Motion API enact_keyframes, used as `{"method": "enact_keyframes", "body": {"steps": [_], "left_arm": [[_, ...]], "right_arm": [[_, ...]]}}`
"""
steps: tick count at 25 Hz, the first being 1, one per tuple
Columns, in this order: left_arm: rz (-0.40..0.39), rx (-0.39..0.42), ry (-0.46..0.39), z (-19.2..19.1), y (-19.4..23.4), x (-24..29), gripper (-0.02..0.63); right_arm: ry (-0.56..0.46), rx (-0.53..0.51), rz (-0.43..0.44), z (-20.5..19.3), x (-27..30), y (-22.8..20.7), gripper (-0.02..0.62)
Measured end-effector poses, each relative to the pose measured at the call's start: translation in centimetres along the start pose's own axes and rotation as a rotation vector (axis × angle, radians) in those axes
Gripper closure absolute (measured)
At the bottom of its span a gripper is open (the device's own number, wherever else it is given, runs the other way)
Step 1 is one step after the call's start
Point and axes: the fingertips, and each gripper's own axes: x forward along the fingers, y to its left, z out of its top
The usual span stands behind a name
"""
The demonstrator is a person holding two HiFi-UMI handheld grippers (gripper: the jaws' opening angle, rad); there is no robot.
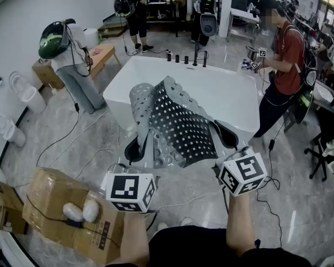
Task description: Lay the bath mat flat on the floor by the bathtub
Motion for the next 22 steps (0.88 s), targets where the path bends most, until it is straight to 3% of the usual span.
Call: {"method": "enact_keyframes", "body": {"steps": [11,22], "left_arm": [[-0.042,0.006,0.024,-0.7,-1.9,-5.1,0.583],[-0.032,-0.007,0.046,-1.8,-2.5,-5.6,0.581]], "right_arm": [[0.010,0.031,0.025,-1.6,-3.6,4.3,0.572],[-0.003,0.084,0.050,-2.1,-4.1,4.1,0.572]]}}
